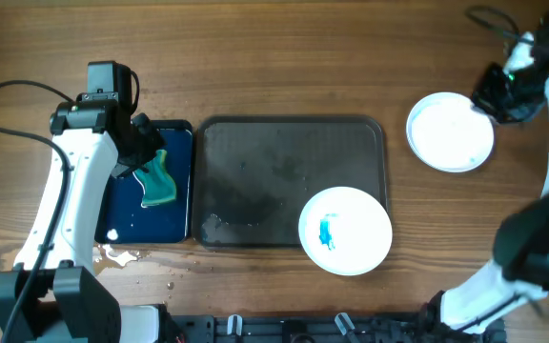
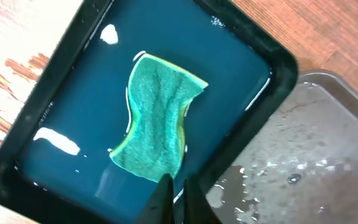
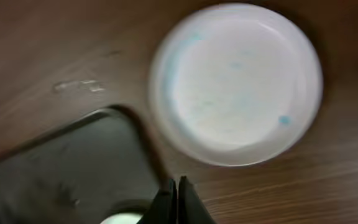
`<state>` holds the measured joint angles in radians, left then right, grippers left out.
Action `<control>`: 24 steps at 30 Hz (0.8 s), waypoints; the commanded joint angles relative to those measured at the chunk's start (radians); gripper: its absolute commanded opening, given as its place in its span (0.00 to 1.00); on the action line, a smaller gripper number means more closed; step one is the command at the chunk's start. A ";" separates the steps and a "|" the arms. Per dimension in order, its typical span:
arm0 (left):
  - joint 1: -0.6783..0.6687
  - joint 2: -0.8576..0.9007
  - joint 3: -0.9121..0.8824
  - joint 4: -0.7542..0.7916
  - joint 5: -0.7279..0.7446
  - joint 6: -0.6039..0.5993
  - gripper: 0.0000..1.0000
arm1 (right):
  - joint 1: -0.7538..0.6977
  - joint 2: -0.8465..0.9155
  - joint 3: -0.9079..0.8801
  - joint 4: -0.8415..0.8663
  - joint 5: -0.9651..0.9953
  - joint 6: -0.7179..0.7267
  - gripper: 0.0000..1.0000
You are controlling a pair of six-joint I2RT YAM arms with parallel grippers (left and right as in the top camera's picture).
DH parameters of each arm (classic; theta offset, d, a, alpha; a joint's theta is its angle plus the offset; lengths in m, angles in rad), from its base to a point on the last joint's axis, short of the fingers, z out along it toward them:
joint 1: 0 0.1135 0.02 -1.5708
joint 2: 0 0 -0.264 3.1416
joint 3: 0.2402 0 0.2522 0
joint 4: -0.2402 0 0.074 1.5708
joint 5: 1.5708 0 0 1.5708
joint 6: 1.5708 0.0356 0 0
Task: Clean dirty plates on tray and stack at the side
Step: 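Stack the plate onto the cleaned plate at the right edge and release, then move the right gripper to the rim of the last blue-smeared plate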
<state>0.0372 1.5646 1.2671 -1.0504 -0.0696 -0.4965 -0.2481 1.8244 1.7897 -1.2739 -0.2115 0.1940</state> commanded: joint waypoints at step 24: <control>-0.206 0.396 -0.078 0.176 0.221 0.190 0.04 | 0.335 -0.196 0.023 -0.074 -0.048 -0.055 0.04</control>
<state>-0.1356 1.9251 1.1961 -0.8936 0.0551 -0.3153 0.0837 1.6394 1.8038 -1.3460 -0.2474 0.1581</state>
